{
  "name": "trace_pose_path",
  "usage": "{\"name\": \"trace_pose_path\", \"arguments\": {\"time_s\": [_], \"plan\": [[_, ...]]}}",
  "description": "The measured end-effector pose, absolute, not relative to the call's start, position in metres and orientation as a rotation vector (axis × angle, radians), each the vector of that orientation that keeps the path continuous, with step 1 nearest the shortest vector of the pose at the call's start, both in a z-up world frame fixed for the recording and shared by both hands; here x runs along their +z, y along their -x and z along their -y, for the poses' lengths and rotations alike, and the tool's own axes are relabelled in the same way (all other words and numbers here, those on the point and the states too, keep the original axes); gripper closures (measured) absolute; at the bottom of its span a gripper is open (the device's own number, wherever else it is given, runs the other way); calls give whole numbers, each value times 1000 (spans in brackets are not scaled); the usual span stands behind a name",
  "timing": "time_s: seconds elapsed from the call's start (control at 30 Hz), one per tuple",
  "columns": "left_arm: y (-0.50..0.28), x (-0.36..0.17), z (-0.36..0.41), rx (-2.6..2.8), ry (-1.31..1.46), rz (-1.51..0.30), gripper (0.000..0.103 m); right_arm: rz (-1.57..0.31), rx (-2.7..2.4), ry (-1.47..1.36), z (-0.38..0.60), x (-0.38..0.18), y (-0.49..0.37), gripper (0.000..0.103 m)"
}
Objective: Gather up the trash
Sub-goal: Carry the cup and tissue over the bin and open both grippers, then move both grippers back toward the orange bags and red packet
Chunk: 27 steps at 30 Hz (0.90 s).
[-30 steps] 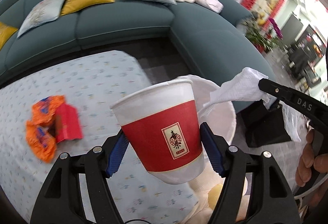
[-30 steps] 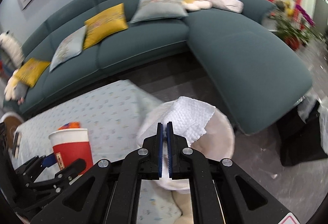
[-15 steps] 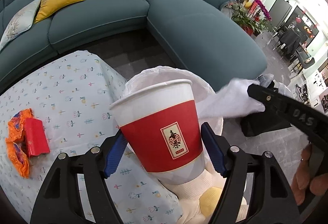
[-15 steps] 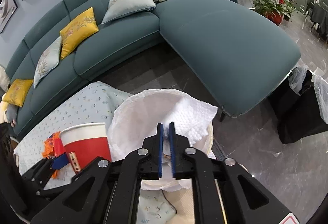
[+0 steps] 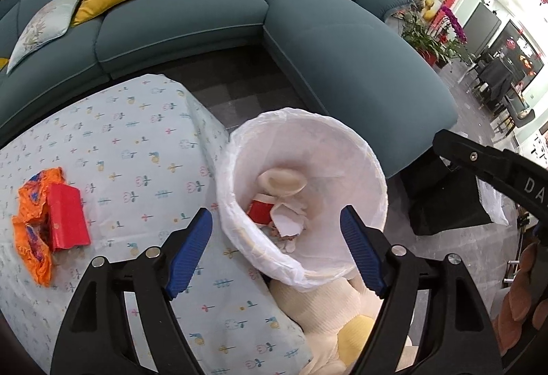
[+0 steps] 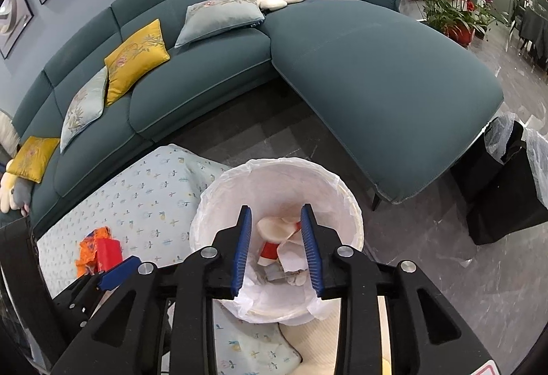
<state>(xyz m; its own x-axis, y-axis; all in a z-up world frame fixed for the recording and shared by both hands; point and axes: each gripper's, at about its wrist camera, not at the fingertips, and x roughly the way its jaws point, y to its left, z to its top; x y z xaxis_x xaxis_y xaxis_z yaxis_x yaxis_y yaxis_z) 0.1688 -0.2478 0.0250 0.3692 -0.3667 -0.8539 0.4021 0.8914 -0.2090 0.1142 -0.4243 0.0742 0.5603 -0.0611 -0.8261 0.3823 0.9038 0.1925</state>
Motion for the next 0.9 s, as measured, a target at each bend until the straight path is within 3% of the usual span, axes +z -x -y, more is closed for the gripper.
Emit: {"name": "trace_pose_path", "arguments": {"time_s": [0.47,0.73,0.9], "plan": [[-166,40,172,-367,20,-1054,30,-927,-193,-251,367,106,-123,67],[-166,47,109,-270,84,-1036,30,-925,-144,-152,318,123,-129,57],[-164,43,67,-198,112,-1038,25,-938,-113,-124,285,126,-134,56]]}}
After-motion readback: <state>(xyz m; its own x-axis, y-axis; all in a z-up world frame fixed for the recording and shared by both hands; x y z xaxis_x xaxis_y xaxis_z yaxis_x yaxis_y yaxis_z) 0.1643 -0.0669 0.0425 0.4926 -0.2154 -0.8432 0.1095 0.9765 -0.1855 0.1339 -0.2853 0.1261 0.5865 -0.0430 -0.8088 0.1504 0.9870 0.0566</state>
